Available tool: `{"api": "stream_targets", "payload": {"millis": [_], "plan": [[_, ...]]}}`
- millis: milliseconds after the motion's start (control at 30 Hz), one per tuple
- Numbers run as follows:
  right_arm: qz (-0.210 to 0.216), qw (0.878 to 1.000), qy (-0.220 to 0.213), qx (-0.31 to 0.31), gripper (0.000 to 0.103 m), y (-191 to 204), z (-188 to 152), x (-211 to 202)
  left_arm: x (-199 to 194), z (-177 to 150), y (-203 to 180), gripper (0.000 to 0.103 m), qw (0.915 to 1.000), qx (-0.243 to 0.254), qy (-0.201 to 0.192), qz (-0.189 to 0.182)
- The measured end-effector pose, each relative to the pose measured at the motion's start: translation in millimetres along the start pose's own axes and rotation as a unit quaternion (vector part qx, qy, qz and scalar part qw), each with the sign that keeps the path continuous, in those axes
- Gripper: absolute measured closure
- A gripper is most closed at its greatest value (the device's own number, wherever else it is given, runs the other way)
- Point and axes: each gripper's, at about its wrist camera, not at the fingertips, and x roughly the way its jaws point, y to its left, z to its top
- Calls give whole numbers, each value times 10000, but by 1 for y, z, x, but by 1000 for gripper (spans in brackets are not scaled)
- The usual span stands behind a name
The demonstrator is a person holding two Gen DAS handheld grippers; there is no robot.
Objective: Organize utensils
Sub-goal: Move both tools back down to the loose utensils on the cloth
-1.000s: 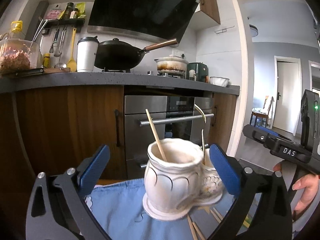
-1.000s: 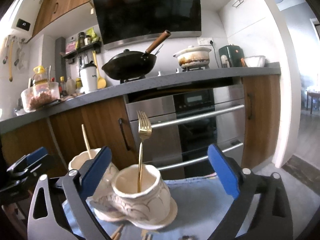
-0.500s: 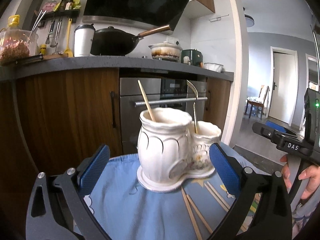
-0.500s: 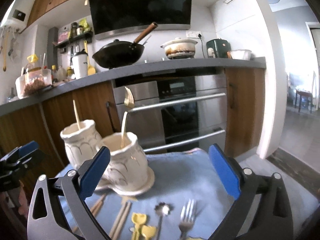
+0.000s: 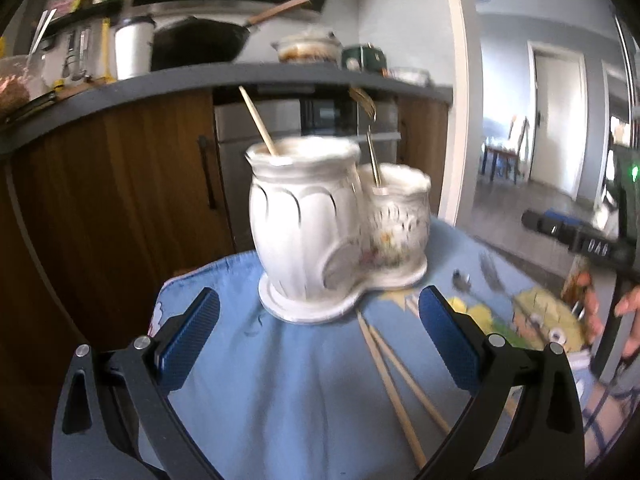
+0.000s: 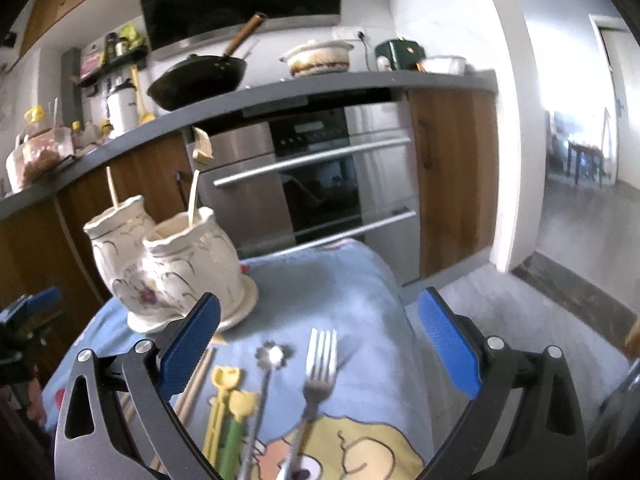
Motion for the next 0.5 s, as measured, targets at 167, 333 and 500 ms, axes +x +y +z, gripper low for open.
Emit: {"api": "stream_targets", "payload": {"millis": [167,333,500], "plan": [[-126,9995,271,102,5,-9,-8,5,19,-8,-6,5,9976,207,661,38],[-335,9978,557,-132,5,-5,-13,10,29,-18,-12,5,9938,286,1078,-24],[-499,9938,854,-502,5,5,-19,17,35,-25,-14,5,9913,296,1284,-68]]}}
